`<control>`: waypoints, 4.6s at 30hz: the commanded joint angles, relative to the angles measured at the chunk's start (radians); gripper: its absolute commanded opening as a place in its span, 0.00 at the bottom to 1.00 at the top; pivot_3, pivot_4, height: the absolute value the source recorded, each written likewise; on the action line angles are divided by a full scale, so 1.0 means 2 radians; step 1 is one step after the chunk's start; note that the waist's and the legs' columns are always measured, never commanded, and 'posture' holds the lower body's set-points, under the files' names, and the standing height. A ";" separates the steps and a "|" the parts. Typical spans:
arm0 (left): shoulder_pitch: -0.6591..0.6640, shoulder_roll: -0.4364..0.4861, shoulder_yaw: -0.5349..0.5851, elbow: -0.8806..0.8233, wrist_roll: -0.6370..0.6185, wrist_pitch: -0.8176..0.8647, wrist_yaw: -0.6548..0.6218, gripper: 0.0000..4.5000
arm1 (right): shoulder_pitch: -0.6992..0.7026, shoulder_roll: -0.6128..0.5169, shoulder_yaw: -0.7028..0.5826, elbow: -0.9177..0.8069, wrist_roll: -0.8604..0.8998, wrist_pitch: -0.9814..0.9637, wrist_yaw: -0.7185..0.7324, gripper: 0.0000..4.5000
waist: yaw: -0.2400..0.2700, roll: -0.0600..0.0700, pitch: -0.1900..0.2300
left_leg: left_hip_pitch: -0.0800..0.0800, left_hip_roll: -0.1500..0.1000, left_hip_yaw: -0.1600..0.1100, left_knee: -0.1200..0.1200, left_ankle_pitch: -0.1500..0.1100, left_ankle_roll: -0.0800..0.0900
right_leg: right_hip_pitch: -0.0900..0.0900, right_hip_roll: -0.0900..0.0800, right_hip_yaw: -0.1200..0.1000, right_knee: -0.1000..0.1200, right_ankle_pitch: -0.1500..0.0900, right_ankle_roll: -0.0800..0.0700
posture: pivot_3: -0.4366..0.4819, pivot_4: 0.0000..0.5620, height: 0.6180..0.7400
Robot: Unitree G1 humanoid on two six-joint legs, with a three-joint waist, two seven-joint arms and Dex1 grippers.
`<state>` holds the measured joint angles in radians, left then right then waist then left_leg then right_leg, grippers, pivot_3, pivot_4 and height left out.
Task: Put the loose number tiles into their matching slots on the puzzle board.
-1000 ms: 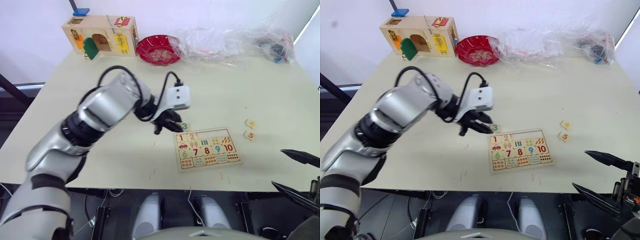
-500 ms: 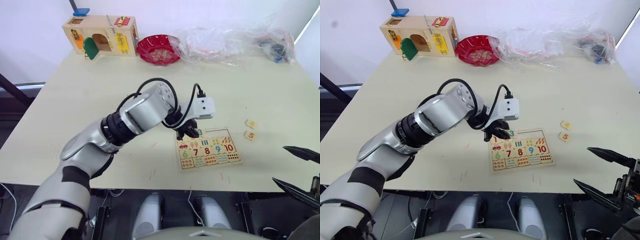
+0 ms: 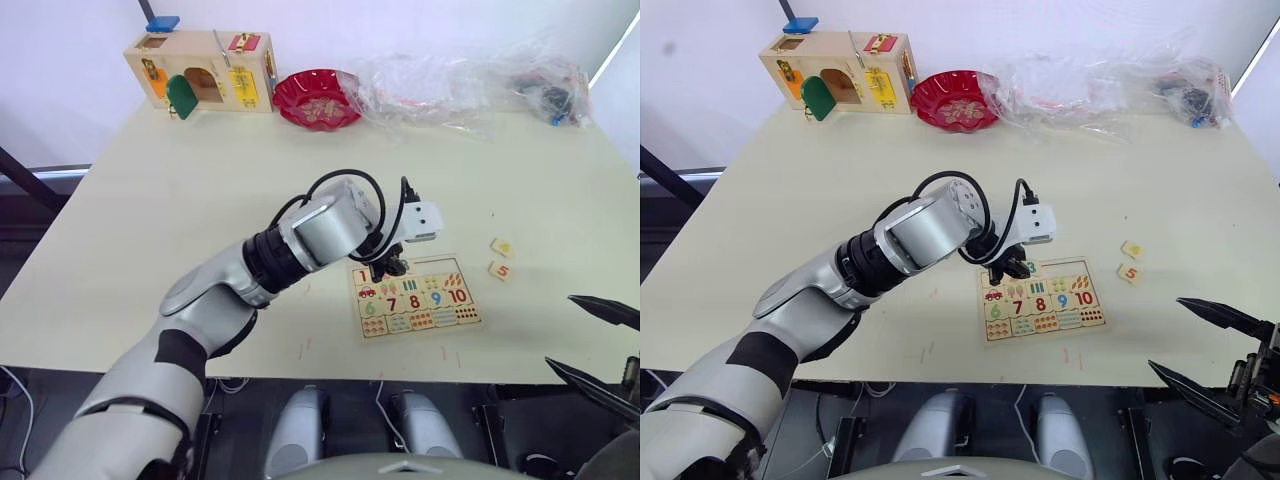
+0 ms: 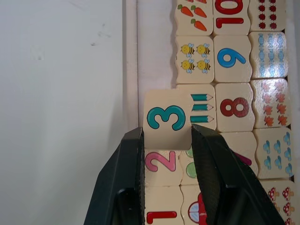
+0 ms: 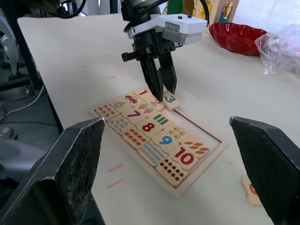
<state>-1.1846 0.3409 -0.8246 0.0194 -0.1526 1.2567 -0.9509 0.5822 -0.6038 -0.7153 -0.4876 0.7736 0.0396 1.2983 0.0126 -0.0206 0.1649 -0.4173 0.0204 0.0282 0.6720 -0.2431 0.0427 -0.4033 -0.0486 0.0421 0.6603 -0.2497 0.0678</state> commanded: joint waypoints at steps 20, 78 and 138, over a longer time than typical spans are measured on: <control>-0.035 -0.041 -0.018 0.029 0.000 0.027 0.037 0.21 | 0.000 0.007 0.008 -0.005 -0.004 -0.020 -0.015 1.00 | 0.000 0.000 0.000 | 0.000 0.000 0.000 0.000 0.000 0.000 | 0.000 0.000 0.000 0.000 0.000 0.000 | 0.48 0.27 1.00; -0.047 -0.068 -0.041 0.063 -0.016 0.051 0.071 0.21 | 0.021 0.019 0.016 -0.018 -0.005 -0.033 -0.030 1.00 | 0.000 0.000 0.000 | 0.000 0.000 0.000 0.000 0.000 0.000 | 0.000 0.000 0.000 0.000 0.000 0.000 | 0.48 0.27 1.00; -0.041 -0.058 -0.052 0.042 -0.021 0.050 0.062 0.21 | 0.025 0.021 0.028 -0.024 -0.009 -0.038 -0.043 1.00 | 0.000 0.000 0.000 | 0.000 0.000 0.000 0.000 0.000 0.000 | 0.000 0.000 0.000 0.000 0.000 0.000 | 0.48 0.27 1.00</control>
<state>-1.2555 0.2293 -0.9247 0.1280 -0.1886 1.3625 -0.8150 0.6238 -0.5638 -0.6454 -0.5078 0.7459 -0.0134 1.2151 0.0130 -0.0197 0.1652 -0.4176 0.0203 0.0279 0.6718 -0.2431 0.0426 -0.4035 -0.0489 0.0420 0.6599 -0.2500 0.0675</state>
